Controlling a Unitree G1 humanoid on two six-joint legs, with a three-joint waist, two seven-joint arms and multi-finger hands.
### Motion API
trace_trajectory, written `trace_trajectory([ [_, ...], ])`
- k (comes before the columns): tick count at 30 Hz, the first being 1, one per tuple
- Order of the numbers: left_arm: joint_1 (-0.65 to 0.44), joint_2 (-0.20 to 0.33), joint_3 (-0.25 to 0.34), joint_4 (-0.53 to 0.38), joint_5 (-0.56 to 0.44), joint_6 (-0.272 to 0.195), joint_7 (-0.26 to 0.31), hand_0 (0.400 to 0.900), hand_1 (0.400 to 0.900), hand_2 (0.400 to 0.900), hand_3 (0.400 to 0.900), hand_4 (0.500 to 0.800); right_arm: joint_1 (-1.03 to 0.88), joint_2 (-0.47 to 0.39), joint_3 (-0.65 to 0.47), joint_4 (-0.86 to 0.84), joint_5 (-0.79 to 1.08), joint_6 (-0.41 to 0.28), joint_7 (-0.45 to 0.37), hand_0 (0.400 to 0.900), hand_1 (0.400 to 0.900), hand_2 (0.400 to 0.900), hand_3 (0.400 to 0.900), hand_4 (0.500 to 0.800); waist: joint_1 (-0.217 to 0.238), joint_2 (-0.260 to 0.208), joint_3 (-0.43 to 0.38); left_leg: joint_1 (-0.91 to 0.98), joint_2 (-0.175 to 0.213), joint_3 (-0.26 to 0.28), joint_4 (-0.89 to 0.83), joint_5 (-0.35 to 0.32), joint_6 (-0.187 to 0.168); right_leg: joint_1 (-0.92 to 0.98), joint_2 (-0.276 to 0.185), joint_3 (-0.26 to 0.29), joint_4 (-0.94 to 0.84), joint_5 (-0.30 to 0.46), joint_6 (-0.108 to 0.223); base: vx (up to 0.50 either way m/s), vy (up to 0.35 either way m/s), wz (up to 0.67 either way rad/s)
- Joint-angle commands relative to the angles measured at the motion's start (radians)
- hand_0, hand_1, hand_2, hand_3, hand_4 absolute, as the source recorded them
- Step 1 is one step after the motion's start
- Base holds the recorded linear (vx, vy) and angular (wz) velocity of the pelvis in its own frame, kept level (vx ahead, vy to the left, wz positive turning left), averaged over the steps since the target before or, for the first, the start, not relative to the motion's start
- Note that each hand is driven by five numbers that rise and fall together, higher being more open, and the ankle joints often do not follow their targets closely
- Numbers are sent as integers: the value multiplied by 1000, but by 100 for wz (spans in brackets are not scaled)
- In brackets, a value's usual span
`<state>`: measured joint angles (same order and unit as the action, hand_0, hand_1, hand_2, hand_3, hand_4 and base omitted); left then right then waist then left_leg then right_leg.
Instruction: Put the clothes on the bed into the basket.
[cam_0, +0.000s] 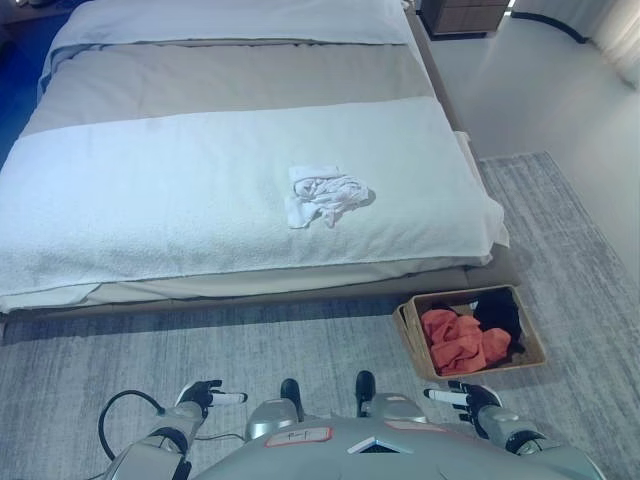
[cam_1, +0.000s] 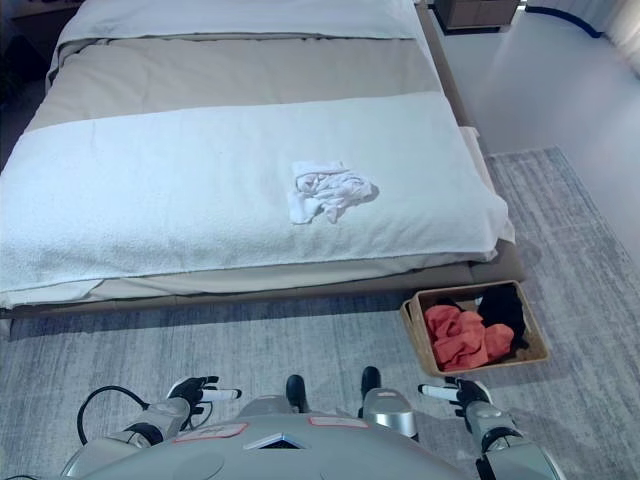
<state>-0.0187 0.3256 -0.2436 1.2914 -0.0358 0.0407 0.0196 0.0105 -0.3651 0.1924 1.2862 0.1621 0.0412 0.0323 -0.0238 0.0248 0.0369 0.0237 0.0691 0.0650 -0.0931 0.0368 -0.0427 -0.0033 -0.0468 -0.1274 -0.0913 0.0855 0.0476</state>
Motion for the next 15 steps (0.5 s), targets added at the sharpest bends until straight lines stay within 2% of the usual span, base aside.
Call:
trace_trajectory([
  [1,-39,58,24,43,26,-10,8,900,900,900,900,800,-31,-41,38,26,-3,-5,0,900,900,900,900,800,-17,-31,14,22,-24,35,6,-38,-28,66,-6,15,9,-112,53,0,0,0],
  [15,-35,52,28,38,15,-11,9,900,900,900,900,800,-31,-40,42,22,-1,-7,3,900,900,900,900,800,-14,-30,15,23,-26,31,6,-40,-26,69,-7,10,9,-114,53,2,2,1],
])
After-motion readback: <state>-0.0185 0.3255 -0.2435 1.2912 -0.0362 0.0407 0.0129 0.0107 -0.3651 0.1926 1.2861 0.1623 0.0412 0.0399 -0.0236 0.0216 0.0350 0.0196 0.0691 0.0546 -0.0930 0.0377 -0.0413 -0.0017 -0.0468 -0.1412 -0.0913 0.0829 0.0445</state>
